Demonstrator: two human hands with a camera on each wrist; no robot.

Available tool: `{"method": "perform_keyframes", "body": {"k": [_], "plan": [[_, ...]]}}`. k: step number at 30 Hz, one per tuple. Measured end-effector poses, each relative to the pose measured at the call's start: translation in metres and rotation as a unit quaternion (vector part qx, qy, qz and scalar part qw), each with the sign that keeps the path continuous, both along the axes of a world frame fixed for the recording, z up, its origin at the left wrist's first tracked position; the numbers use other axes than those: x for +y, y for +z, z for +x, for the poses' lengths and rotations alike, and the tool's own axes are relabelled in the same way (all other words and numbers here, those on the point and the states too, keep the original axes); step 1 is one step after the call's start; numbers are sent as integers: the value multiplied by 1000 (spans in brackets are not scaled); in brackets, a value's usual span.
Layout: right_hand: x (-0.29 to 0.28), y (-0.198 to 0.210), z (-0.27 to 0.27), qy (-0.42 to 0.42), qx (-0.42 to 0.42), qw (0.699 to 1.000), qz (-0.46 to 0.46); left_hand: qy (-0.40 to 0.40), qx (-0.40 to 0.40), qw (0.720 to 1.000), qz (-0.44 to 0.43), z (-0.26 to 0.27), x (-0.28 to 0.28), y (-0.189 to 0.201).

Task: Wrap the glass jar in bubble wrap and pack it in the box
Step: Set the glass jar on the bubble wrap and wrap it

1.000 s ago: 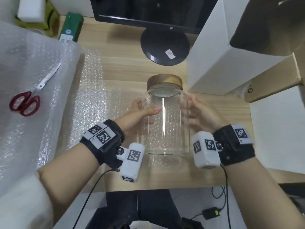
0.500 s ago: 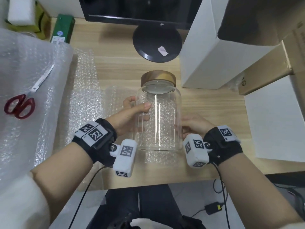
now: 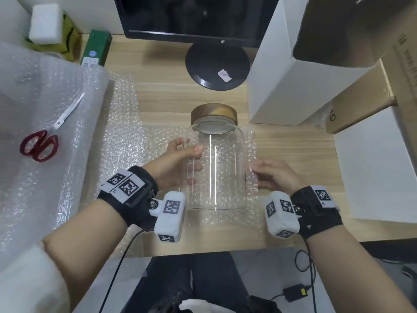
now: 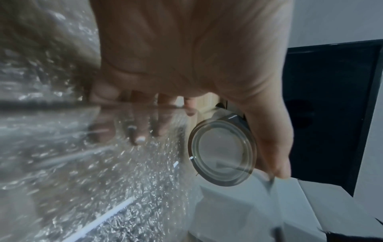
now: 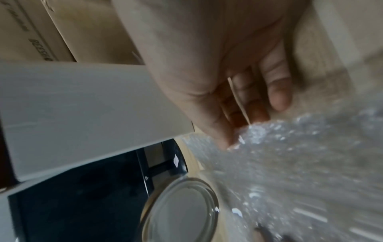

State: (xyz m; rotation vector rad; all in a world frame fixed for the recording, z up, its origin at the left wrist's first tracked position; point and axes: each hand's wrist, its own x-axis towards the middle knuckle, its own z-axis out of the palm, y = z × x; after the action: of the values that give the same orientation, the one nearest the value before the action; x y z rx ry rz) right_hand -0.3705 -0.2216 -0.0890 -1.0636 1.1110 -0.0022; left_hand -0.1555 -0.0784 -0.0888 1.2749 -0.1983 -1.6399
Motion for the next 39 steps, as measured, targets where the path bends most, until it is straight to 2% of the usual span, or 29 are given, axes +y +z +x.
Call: {"method": "perform_keyframes", "body": {"k": [4,9,12,14,16,18,23,28,32,36,39], "plan": [[4,4,-2,5,-20,1000,-11,-11,-10,1000,11,-4,-5,3],[3,17,-4,-47,-37,998,-16,-12,-16,1000,16,-10,-9,6],[6,22,-2,-50,-41,998,-13,-26,-31,999,24,-9,-9,7],[8,22,-1,-45,-35,998,-20,-54,-93,993,46,-7,-8,10],[9,23,1,-51,-33,998,-23,-106,-204,971,68,-1,-7,14],[9,24,2,-63,-39,997,-17,-136,-255,954,76,6,-3,19],[17,33,17,-61,-82,995,-12,-91,-190,975,67,21,11,29],[27,48,36,-4,-132,991,-19,-24,-232,970,63,35,32,32],[39,56,53,140,-95,972,-162,10,-271,960,63,43,47,29],[58,59,78,198,-91,934,-284,40,-333,938,86,50,54,31],[74,57,96,225,-81,911,-335,36,-261,958,109,54,59,45]]}}
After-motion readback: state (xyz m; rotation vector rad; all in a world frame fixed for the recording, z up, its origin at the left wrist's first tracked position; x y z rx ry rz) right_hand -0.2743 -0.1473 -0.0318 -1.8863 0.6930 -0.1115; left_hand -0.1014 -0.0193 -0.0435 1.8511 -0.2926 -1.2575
